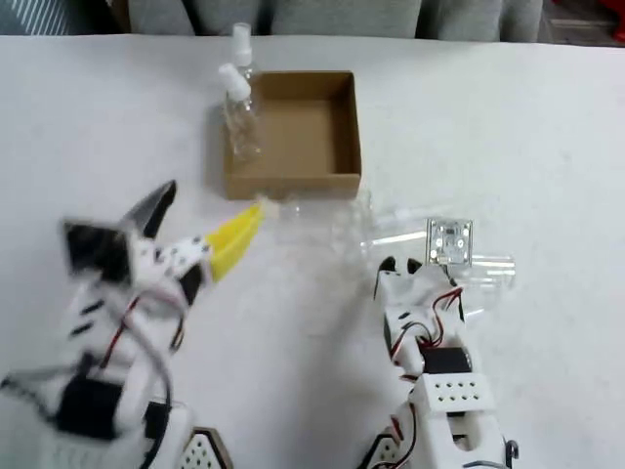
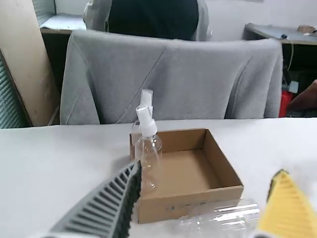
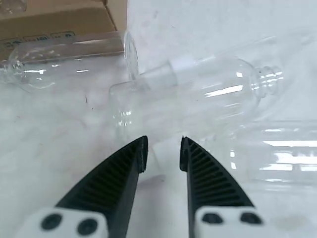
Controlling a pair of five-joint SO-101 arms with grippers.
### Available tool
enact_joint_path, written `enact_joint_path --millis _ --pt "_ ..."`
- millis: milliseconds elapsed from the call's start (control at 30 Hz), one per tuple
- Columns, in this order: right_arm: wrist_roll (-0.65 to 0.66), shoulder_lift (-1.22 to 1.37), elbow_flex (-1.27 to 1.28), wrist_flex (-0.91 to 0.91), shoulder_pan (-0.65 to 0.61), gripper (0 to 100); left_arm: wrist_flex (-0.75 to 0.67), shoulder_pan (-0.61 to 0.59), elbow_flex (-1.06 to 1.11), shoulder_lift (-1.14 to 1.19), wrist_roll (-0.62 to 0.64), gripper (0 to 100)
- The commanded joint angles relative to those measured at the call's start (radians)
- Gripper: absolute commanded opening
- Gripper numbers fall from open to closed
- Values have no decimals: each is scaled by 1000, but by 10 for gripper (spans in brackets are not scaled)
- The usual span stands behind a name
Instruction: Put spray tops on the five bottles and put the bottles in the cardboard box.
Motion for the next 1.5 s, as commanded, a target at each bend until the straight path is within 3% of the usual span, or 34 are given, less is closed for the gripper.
enact_joint_path --millis 0,200,333,467,667,1000,1233,1333,1467 --pt "77 -10 -6 -18 5 88 292 65 -311 -61 15 287" --pt "80 -10 -6 -15 5 87 465 71 -652 81 15 14" --pt "81 -10 -6 -13 5 87 608 74 -818 214 20 51" --pt "83 -10 -6 -12 5 89 773 76 -925 395 118 24" --pt "203 -10 -6 -8 5 87 855 76 -875 708 189 24" --pt "373 -12 -57 127 5 87 522 21 -442 832 184 27" --pt "591 -12 -227 426 97 91 95 -97 -71 832 161 27" --pt "626 -12 -316 522 130 91 31 -163 -20 834 95 26" --pt "813 -1 -482 711 136 91 -11 -206 43 842 15 27"
